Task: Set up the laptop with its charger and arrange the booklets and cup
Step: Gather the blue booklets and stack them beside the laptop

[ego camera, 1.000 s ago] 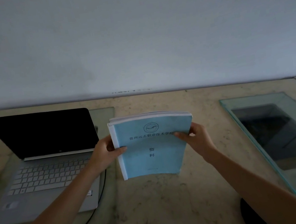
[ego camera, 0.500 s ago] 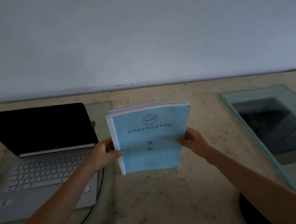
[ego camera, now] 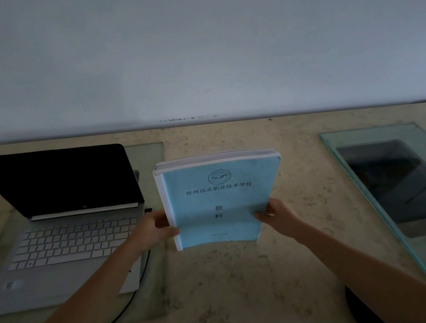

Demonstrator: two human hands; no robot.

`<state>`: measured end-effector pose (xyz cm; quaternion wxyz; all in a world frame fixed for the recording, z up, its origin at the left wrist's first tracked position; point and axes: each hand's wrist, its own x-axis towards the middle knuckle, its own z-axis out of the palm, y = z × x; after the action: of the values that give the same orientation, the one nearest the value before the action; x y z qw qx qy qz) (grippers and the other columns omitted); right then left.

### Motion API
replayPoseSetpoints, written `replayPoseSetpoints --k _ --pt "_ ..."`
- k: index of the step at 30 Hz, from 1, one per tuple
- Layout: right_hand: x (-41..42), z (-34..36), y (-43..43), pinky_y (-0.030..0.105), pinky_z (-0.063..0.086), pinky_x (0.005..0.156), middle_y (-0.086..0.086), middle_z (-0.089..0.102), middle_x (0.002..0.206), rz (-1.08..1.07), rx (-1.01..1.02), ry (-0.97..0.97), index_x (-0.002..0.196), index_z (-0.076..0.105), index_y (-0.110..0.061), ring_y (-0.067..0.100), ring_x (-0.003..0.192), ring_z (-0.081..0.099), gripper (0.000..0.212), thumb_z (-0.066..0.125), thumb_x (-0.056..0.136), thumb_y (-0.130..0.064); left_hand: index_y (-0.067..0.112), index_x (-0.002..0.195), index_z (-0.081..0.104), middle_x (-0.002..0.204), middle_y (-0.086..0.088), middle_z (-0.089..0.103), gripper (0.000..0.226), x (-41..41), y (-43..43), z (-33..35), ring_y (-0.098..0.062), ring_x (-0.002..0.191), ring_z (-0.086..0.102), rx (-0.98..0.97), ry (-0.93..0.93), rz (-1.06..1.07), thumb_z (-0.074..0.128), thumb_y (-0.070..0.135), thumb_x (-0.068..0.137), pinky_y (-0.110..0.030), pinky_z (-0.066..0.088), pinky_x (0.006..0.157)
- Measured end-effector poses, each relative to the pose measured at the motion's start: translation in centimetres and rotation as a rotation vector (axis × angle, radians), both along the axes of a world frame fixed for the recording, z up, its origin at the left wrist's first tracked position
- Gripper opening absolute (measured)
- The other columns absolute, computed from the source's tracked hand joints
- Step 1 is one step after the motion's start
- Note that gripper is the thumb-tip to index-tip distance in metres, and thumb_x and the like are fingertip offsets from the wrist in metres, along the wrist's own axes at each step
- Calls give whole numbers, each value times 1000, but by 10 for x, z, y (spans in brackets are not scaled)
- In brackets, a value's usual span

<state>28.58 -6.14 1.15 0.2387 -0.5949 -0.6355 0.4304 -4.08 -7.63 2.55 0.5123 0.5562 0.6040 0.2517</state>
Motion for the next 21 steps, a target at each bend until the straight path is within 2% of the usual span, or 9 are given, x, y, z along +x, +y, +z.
replayPoseSetpoints --k 4,8,12,16,19,21 --pt "-3 -2 1 39 50 96 5 65 117 -34 -20 -5 123 57 -6 23 108 61 31 56 92 -10 17 106 67 100 3 69 35 0 0 0 -9 94 65 -24 -7 7 75 4 74 -23 50 83" --pt "-14 0 -2 21 49 86 2 61 117 -64 -40 83 126 53 -7 20 109 58 32 48 94 -2 20 102 67 99 4 70 34 1 -1 1 -7 94 65 -30 -33 20 75 4 74 -23 51 82" --pt "-18 5 -10 41 49 97 -1 60 124 -90 -89 214 133 47 -19 18 114 58 42 39 96 -3 23 103 67 104 6 71 33 -3 -9 0 -10 99 66 -43 -122 42 77 14 73 -29 50 92" --pt "-15 17 -20 39 58 83 0 68 113 -112 -160 466 120 57 -20 19 100 68 33 41 98 -3 25 106 68 105 9 73 42 3 -23 7 -9 100 67 -121 -273 96 73 41 67 -21 52 80" --pt "-15 18 -22 39 60 74 8 67 107 -224 -276 662 119 56 -8 24 89 68 26 40 99 -4 18 109 66 103 2 74 44 10 -29 9 -17 100 68 -203 -301 137 68 44 74 -28 51 84" --pt "-16 15 -26 37 61 67 10 68 103 -259 -337 709 119 54 -3 24 83 69 25 40 99 -5 14 108 67 101 -3 75 40 15 -36 10 -21 98 68 -252 -312 162 65 42 78 -32 51 86"
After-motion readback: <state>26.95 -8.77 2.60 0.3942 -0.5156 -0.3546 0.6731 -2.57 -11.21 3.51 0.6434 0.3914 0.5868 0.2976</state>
